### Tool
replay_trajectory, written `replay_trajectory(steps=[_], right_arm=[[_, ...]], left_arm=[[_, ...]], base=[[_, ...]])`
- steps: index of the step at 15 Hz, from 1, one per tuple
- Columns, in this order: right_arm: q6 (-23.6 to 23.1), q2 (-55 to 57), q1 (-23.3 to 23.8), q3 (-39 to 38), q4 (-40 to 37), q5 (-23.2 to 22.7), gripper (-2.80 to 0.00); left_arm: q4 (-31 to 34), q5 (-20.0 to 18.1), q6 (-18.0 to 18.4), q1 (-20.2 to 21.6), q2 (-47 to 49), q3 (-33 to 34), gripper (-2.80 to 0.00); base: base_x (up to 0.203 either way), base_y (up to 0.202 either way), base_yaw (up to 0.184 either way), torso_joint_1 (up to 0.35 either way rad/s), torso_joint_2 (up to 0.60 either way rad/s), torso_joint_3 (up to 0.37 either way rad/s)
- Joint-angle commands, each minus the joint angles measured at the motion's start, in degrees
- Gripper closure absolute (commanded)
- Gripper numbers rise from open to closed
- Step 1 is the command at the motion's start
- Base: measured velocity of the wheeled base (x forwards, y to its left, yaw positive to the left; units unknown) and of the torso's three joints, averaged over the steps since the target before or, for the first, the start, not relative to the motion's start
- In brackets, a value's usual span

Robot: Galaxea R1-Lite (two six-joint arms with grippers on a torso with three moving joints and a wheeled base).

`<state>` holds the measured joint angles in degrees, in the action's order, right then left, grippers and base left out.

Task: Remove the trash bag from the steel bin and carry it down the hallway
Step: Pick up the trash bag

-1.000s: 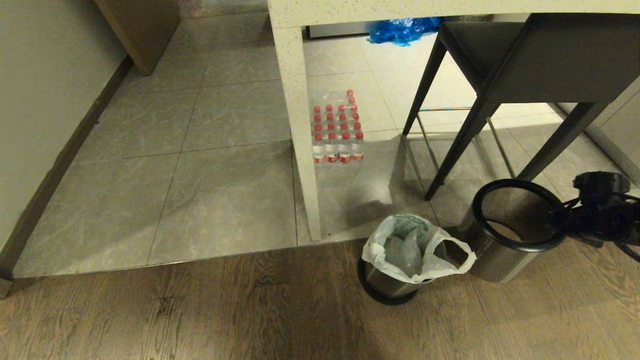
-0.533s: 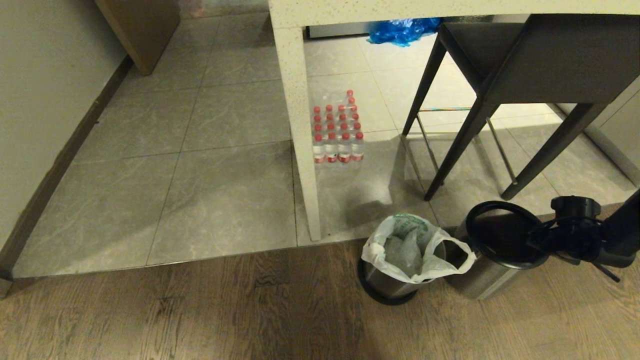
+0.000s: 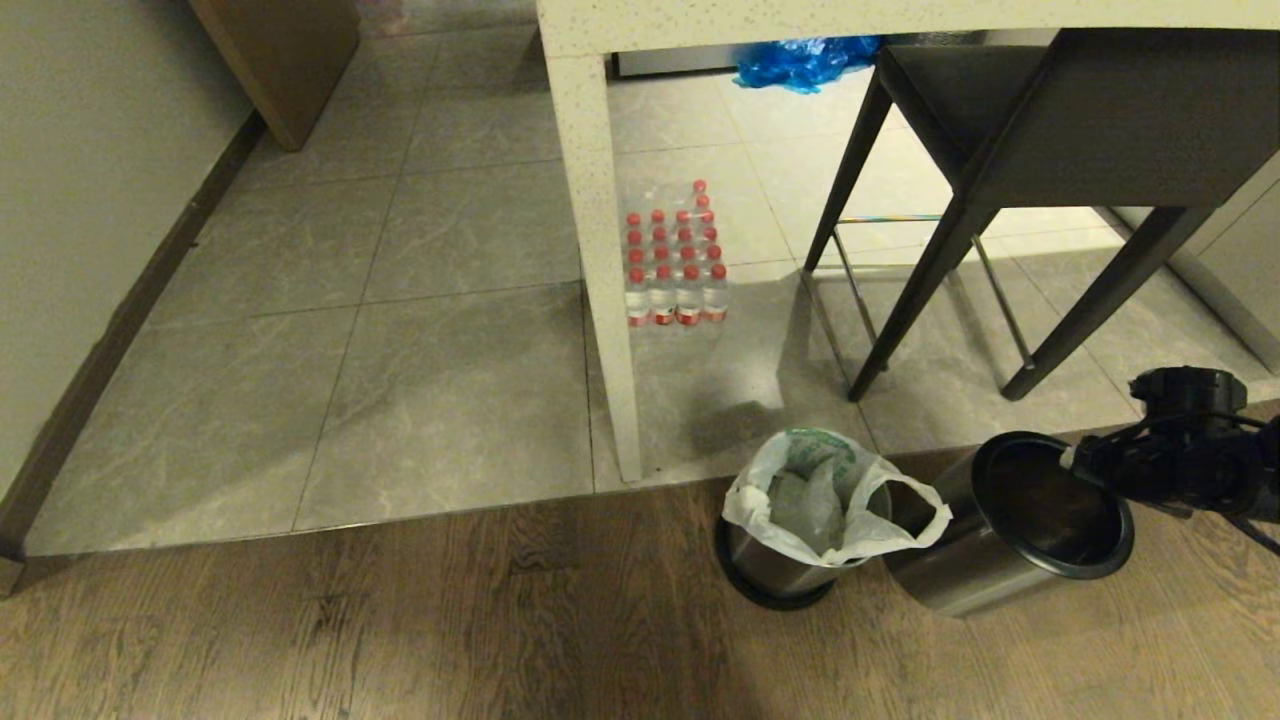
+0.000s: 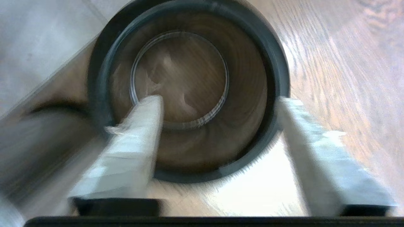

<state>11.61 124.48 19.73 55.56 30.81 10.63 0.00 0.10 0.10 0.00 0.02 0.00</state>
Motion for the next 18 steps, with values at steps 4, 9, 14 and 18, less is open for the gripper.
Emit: replay_trajectory(steps=[4, 9, 14, 18], right_arm=[[-0.2, -11.4, -9.4, -4.0, -6.4, 0.7, 0.0], [8.9, -12.5, -26.9, -4.0, -12.4, -0.1, 0.0], [15.6, -10.7, -35.8, -4.8, -15.8, -2.2, 0.0], [15.7, -10.5, -35.9, -10.4, -18.4, -0.8, -2.8]], left_arm=[[0.0, 0.0, 0.0, 0.0, 0.1, 0.0, 0.0], [0.0, 0.0, 0.0, 0.0, 0.1, 0.0, 0.0], [0.0, 0.0, 0.0, 0.0, 0.1, 0.0, 0.0], [0.0, 0.0, 0.0, 0.0, 0.1, 0.0, 0.0]], base=[[0.0, 0.0, 0.0, 0.0, 0.0, 0.0], [0.0, 0.0, 0.0, 0.0, 0.0, 0.0], [0.0, 0.0, 0.0, 0.0, 0.0, 0.0], [0.0, 0.0, 0.0, 0.0, 0.0, 0.0]])
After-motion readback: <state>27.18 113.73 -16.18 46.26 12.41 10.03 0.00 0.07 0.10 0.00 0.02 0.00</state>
